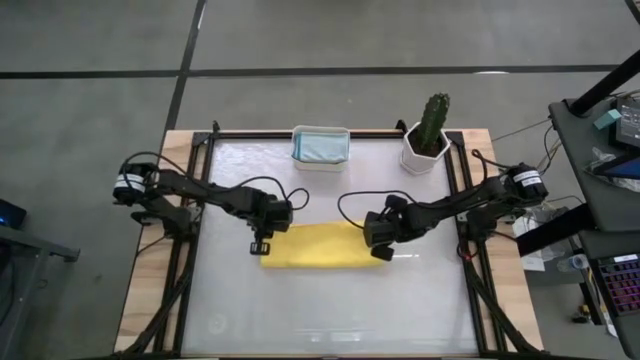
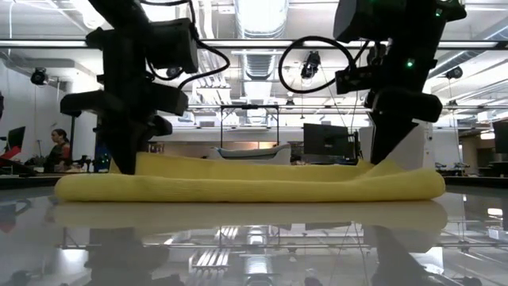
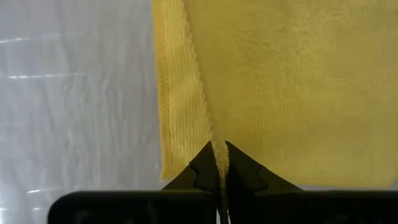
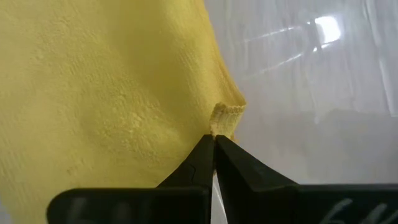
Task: Fold microfiber towels
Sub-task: Fold the yellow cloth
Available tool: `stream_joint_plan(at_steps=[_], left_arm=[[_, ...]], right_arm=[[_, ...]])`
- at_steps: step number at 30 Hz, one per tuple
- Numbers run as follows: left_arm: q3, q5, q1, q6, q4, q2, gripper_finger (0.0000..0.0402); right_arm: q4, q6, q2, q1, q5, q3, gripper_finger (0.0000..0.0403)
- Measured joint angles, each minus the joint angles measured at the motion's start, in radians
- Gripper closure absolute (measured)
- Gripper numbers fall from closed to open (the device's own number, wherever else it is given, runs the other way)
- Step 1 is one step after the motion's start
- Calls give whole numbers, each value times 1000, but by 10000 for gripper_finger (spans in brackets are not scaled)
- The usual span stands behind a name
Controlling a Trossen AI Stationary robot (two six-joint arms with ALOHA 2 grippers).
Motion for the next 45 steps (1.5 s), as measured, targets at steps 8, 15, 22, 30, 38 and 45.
stream_joint_plan(at_steps=[8, 15, 22, 30, 38, 45], left_arm=[[-16, -28, 1, -34, 69, 0, 402], [-17, -51, 13, -55, 53, 0, 362], [-17, -52, 19, -55, -37, -4, 276], [-9, -78, 20, -54, -112, -54, 231], [-22, -78, 19, -46, -132, -167, 231], [-85, -78, 6, -71, 107, -278, 234]], right_arm=[[18, 14, 0, 0, 48, -3, 394], [0, 17, 0, -6, 48, -4, 375], [-80, 31, -6, -6, 47, -4, 332], [-100, 13, -28, -13, 48, -4, 321], [-48, -73, -85, -13, 50, -38, 326], [357, -145, -180, -18, 40, -199, 336]])
